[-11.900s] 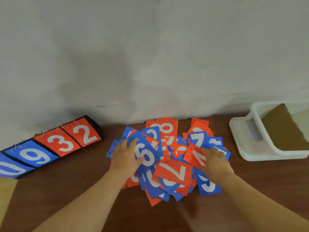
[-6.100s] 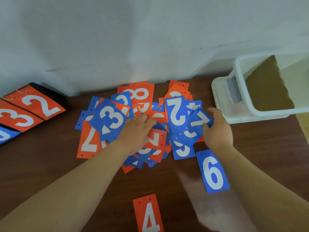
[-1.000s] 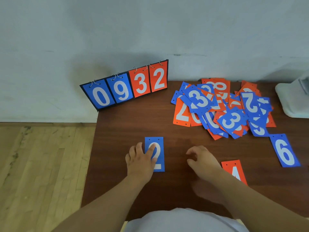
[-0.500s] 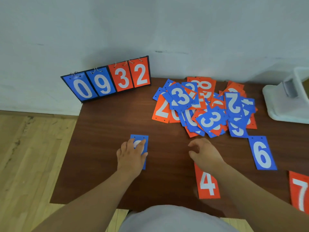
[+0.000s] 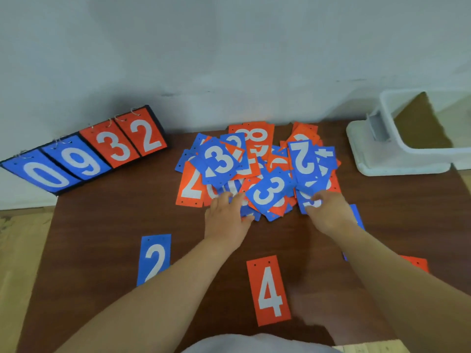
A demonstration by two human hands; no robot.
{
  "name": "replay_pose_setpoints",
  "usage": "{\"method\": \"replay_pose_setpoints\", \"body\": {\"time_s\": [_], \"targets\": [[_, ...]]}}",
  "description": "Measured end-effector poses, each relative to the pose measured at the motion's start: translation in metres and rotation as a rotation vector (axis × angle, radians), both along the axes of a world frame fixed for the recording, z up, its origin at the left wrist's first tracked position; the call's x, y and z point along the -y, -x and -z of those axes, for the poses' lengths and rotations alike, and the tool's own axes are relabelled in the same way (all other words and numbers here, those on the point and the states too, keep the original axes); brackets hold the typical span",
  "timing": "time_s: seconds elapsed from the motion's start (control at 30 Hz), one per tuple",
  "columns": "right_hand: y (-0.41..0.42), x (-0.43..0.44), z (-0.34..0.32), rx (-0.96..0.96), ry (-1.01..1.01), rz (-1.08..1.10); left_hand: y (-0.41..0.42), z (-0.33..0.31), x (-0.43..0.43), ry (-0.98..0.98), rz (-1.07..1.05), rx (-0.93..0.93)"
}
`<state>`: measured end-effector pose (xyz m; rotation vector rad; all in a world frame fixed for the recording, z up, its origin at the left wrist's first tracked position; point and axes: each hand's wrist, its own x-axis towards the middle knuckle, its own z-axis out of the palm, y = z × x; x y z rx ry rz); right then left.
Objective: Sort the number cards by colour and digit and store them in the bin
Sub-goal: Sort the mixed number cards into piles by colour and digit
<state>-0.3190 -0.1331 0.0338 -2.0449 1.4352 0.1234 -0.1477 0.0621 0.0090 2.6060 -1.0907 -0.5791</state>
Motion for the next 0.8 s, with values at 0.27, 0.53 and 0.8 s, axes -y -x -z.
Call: {"method": "replay_pose_setpoints", "body": {"time_s": [0.27, 0.53, 0.8], "targets": [[-0.011, 0.028, 0.033, -0.228, -0.058, 0.099, -0.003, 0.02, 0.085, -0.11, 0.098, 0.019], [-0.015, 0.034, 0.04, -0.18, -0.084, 0.166, -0.013, 0.026, 0.094, -0.213, 0.082, 0.08], [0.008, 0.023, 0.015, -0.013, -0.262, 0.275, -0.007, 0.025, 0.092, -0.165, 0.059, 0.031]]}}
